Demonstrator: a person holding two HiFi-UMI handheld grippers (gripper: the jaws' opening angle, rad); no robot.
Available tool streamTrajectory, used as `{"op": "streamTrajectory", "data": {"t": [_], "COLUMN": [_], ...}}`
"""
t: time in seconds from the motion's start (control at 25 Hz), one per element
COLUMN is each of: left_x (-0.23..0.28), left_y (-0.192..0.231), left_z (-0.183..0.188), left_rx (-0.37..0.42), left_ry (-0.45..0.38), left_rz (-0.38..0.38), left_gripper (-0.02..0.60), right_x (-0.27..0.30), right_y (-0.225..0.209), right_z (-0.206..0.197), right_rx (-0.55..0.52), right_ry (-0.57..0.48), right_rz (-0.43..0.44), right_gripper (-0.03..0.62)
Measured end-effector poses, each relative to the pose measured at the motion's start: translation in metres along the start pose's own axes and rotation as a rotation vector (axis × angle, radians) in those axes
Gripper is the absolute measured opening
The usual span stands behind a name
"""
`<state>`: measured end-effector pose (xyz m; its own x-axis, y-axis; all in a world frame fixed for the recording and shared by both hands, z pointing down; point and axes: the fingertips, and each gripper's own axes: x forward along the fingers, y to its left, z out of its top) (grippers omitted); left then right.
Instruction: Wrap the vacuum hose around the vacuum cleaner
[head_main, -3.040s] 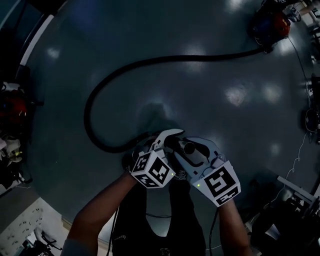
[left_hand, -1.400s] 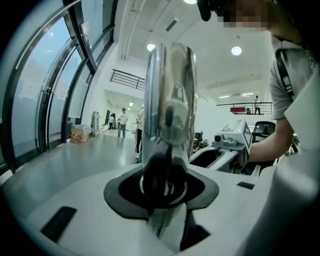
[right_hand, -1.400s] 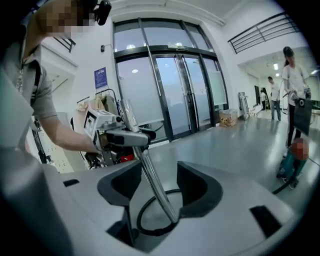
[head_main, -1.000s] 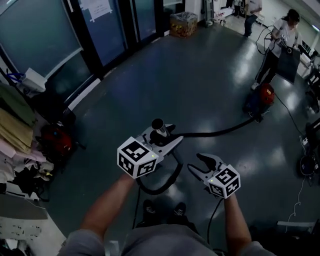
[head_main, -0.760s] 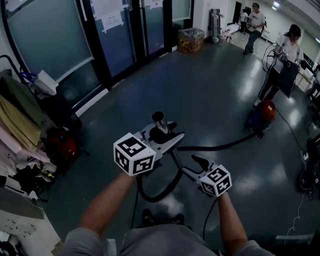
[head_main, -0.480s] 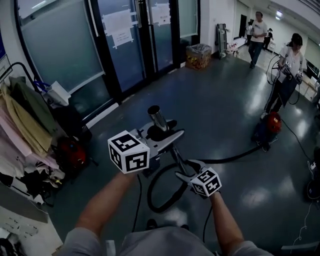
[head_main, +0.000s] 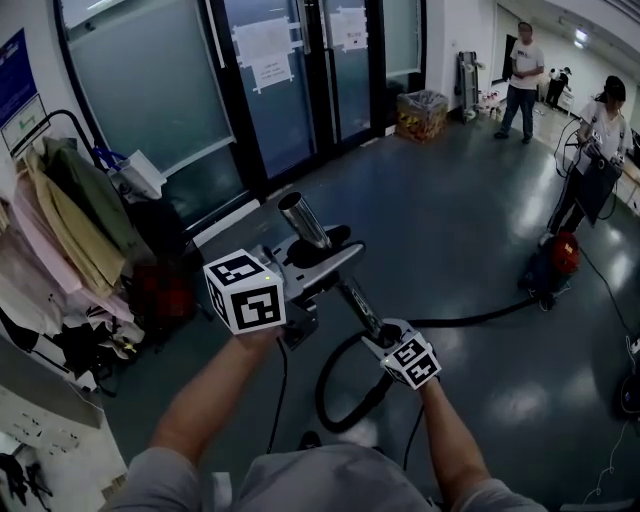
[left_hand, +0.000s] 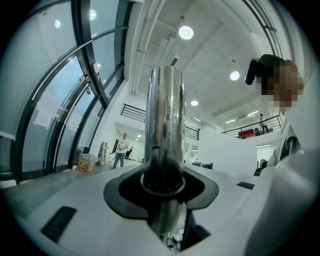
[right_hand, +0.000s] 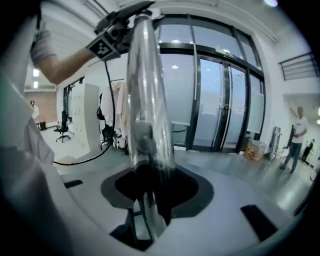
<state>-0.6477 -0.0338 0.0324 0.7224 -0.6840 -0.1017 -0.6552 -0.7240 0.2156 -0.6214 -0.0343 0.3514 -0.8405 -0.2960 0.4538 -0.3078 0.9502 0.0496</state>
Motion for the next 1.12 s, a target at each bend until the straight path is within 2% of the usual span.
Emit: {"op": "streamTrajectory", "data": {"t": [0.08, 0.2, 0.4, 0.48, 0.64, 0.76, 0.84, 0.92, 1.12], "left_x": [-0.011, -0.027, -0.044, -0.052, -0.079, -0.094, -0.095, -0.087, -0.053], "left_y": [0.008, 0.019, 0.024, 0.029, 0.050, 0.055, 0.042, 0.016, -0.036], "left_z": [0.000, 0.000, 0.003, 0.000, -0.019, -0.056, -0.079, -0.086, -0.062], "left_rx": [-0.029, -0.072, 0.008, 0.011, -0.002, 0.020, 0.097, 0.230, 0.589], "left_ry": [-0.019, -0.064, -0.166, -0.182, -0.162, -0.056, 0.041, 0.113, 0.202], "left_rz": [0.002, -0.013, -0.002, 0.009, 0.072, 0.102, 0.093, 0.051, -0.050], "left_gripper": [0.173, 0.173, 0.176, 0.188, 0.247, 0.247, 0.247, 0.247, 0.246], "right_x": [0.001, -0.002, -0.020, -0.028, -0.045, -0.057, -0.064, -0.068, -0.069], "right_y": [0.009, 0.018, 0.012, 0.005, -0.016, -0.028, -0.034, -0.037, -0.035], "right_z": [0.001, -0.002, -0.004, -0.002, 0.008, 0.019, 0.029, 0.043, 0.075], "right_rx": [-0.051, -0.060, -0.091, -0.109, -0.083, -0.061, -0.063, -0.061, -0.039], "right_ry": [0.023, 0.066, 0.147, 0.182, 0.214, 0.237, 0.251, 0.253, 0.268], "right_rz": [0.001, -0.004, -0.040, -0.061, -0.113, -0.147, -0.169, -0.182, -0.195], "right_gripper": [0.140, 0.137, 0.135, 0.135, 0.135, 0.132, 0.132, 0.133, 0.133]}}
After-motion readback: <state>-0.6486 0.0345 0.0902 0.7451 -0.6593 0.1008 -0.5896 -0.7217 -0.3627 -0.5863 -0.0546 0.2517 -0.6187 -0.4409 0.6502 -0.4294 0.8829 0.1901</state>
